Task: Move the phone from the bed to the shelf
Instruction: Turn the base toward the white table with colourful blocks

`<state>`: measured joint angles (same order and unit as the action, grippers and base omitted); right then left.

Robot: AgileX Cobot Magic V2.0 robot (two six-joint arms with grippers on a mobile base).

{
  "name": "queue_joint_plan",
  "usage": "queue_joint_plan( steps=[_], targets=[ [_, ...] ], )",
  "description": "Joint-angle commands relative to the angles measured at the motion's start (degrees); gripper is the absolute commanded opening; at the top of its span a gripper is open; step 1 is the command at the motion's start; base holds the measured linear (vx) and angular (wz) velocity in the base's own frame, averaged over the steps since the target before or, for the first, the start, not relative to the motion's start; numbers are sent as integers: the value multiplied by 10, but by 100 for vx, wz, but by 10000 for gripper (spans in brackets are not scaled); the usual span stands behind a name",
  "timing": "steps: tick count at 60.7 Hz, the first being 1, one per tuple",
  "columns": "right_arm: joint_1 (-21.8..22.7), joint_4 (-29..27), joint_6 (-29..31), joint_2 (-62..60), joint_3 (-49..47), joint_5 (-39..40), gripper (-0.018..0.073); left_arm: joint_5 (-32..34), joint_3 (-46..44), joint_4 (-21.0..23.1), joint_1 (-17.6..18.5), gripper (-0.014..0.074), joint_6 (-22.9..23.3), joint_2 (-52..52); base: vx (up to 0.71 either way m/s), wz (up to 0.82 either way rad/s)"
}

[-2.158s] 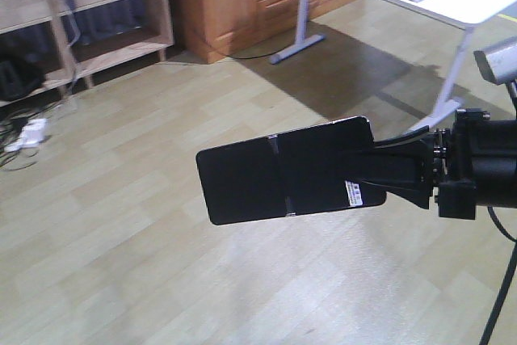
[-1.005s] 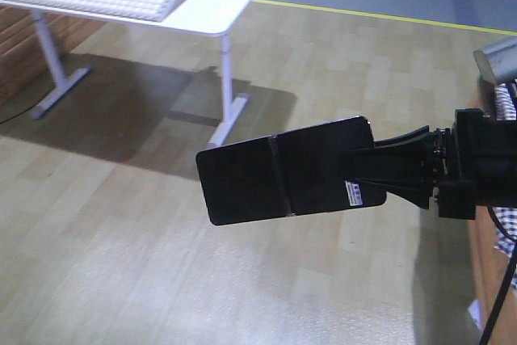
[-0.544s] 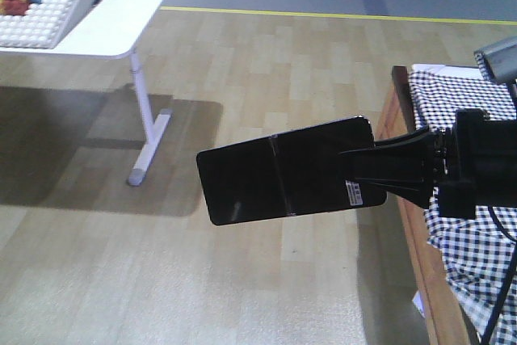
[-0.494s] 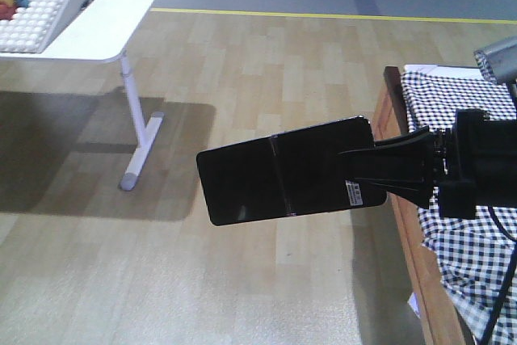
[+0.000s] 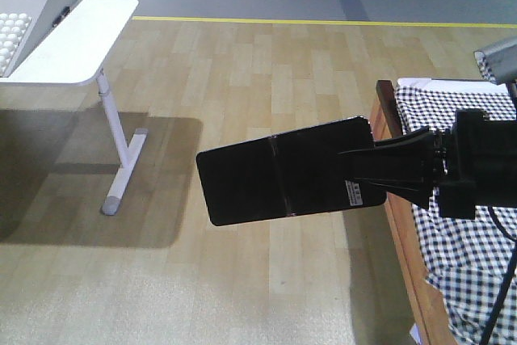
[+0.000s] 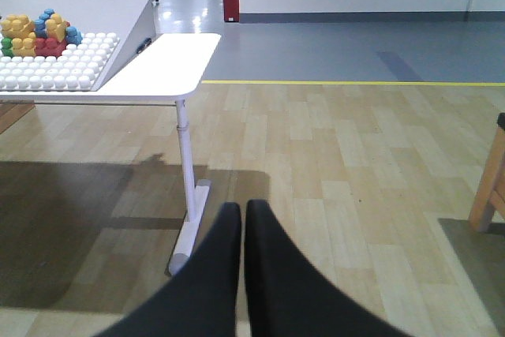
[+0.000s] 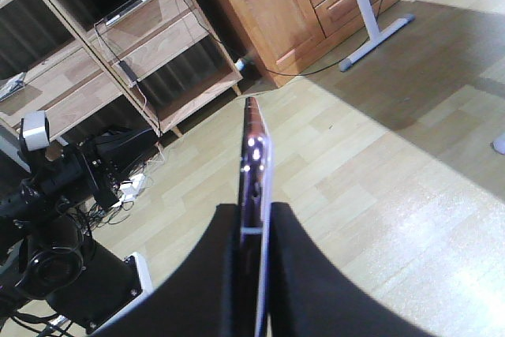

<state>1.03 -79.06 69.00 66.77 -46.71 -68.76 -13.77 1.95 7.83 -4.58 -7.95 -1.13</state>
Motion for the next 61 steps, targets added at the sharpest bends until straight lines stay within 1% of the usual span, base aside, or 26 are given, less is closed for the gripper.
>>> queue_joint_plan(
  steps=[1, 21, 61],
  targets=[
    [0, -58, 6, -12, -15, -46, -4, 42, 2, 5, 2, 1, 2, -4, 25, 7],
    [0, -58, 6, -12, -15, -46, -4, 42, 2, 5, 2, 1, 2, -4, 25, 16],
    [0, -58, 6, -12, -15, -46, -4, 42, 2, 5, 2, 1, 2, -4, 23, 29]
  ],
)
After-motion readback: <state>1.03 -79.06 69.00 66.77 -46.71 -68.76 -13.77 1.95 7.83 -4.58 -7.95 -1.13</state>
